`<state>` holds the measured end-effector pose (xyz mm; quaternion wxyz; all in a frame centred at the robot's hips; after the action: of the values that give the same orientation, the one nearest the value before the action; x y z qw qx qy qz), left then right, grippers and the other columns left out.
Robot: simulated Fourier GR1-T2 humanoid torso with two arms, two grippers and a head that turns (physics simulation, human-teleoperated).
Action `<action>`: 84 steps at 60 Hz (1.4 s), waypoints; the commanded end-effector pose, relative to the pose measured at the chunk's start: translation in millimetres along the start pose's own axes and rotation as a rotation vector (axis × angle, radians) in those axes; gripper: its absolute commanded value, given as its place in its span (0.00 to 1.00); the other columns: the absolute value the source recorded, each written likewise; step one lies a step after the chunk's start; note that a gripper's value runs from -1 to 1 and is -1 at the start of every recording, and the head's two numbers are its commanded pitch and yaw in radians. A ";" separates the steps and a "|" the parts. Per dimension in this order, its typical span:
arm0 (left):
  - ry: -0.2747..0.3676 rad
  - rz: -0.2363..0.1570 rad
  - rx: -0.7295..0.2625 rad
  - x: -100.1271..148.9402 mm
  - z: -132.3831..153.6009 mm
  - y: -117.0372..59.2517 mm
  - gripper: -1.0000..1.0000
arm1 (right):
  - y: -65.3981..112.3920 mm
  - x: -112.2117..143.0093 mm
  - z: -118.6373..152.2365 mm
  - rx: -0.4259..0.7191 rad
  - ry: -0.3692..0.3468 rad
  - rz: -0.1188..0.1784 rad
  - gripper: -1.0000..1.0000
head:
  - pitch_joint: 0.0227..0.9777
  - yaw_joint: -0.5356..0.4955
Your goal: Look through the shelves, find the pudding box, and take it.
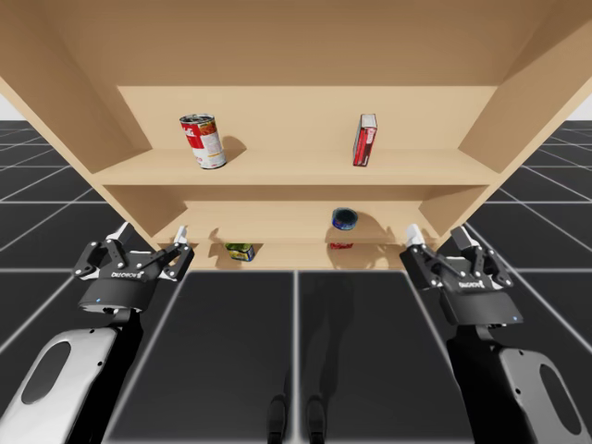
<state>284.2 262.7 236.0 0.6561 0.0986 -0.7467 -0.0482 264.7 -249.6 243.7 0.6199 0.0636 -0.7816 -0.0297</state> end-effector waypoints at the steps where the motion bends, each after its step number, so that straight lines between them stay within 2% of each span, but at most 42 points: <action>1: 0.000 0.000 0.000 0.0 0.0 -0.1 0.00 | 5.4 0.8 5.8 0.040 0.005 -0.001 0.00 | 0.08 0.52; 4: 0.000 0.000 -0.001 0.0 0.0 -0.3 0.00 | 7.9 1.2 6.6 0.056 -0.004 0.013 0.00 | 0.08 0.52; 5: 0.000 -0.001 -0.001 -0.1 0.0 -0.3 0.00 | 8.8 1.4 6.3 0.079 0.003 0.006 0.00 | 0.08 0.52; 8: 0.000 0.000 -0.001 -0.1 0.1 -0.1 0.00 | 9.1 2.0 5.1 0.094 0.008 0.013 0.00 | 0.09 0.51; 18: -0.001 0.000 -0.002 -0.1 0.3 -0.1 0.00 | 8.5 4.0 4.6 0.082 0.003 0.021 0.00 | 0.14 0.44; 19: -0.001 0.000 -0.002 -0.1 0.3 -0.1 0.00 | 9.0 4.1 4.2 0.074 0.003 0.038 0.00 | 0.15 0.43; 21: -0.001 0.000 -0.002 -0.1 0.3 -0.1 0.00 | 8.9 4.2 4.1 0.066 0.000 0.051 0.00 | 0.16 0.41; 22: -0.001 0.000 -0.002 -0.2 0.3 -0.1 0.00 | 8.9 4.3 4.3 0.064 -0.002 0.052 0.00 | 0.17 0.40; 24: -0.001 -0.001 -0.003 -0.2 0.3 -0.1 0.00 | 8.0 4.6 4.4 0.079 -0.004 0.031 0.00 | 0.18 0.38; 32: -0.001 0.000 -0.006 -0.2 0.4 -0.5 0.00 | 7.4 5.9 4.3 0.057 -0.028 0.053 0.00 | 0.21 0.32; 35: -0.001 -0.001 -0.006 -0.3 0.2 -0.5 0.00 | 6.6 5.8 3.8 0.055 -0.025 0.043 0.00 | 0.21 0.31; 44: 0.003 -0.001 -0.006 -0.5 0.0 -0.4 0.00 | 12.2 10.0 5.9 0.030 -0.045 0.049 0.00 | 0.22 0.32; 45: 0.003 -0.001 -0.005 -0.4 0.0 -0.3 0.00 | 12.7 10.7 5.9 0.043 -0.046 0.056 0.00 | 0.22 0.32; 46: 0.003 0.000 -0.005 -0.4 -0.1 0.0 0.00 | 15.8 15.2 8.6 0.034 -0.053 0.079 0.00 | 0.22 0.32; 50: 0.005 0.001 -0.003 -0.7 -0.4 0.8 0.00 | 20.8 26.1 14.0 0.025 -0.054 0.075 0.00 | 0.22 0.33; 56: 0.007 0.002 -0.001 -1.2 -0.4 1.0 0.00 | 29.1 46.8 24.0 0.014 -0.060 0.083 0.00 | 0.22 0.32; 61: 0.012 0.000 -0.002 -2.3 -0.7 1.2 0.00 | 41.2 65.0 30.7 0.003 -0.068 0.136 0.00 | 0.23 0.32; 65: 0.015 0.000 -0.001 -2.7 -0.9 1.2 0.00 | 50.0 78.9 32.0 0.002 -0.077 0.165 0.00 | 0.23 0.31; 68: 0.017 -0.001 -0.001 -2.9 -1.0 1.2 0.00 | 53.4 85.7 31.5 0.001 -0.080 0.169 0.00 | 0.23 0.31; 70: 0.018 0.000 -0.001 -3.0 -1.0 1.2 0.00 | 57.9 93.6 30.8 0.002 -0.087 0.183 0.00 | 0.23 0.31; 75: 0.017 0.002 0.000 -3.1 -1.1 1.8 0.00 | 64.9 103.5 28.4 0.010 -0.082 0.193 0.00 | 0.23 0.31; 78: 0.018 0.004 0.001 -3.3 -1.1 2.3 0.00 | 69.0 108.4 26.1 0.017 -0.076 0.210 0.00 | 0.23 0.31; 80: 0.018 0.006 0.000 -3.3 -1.1 2.6 0.00 | 71.4 111.6 24.8 0.025 -0.058 0.193 0.00 | 0.23 0.31; 84: 0.019 0.010 -0.001 -3.2 -1.3 3.1 0.00 | 76.6 115.9 21.6 0.039 -0.030 0.187 0.00 | 0.23 0.31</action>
<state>285.4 265.5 233.8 0.6626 0.0971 -0.7412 -0.0459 213.2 -201.4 343.0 0.5949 -0.0008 -0.8032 0.0322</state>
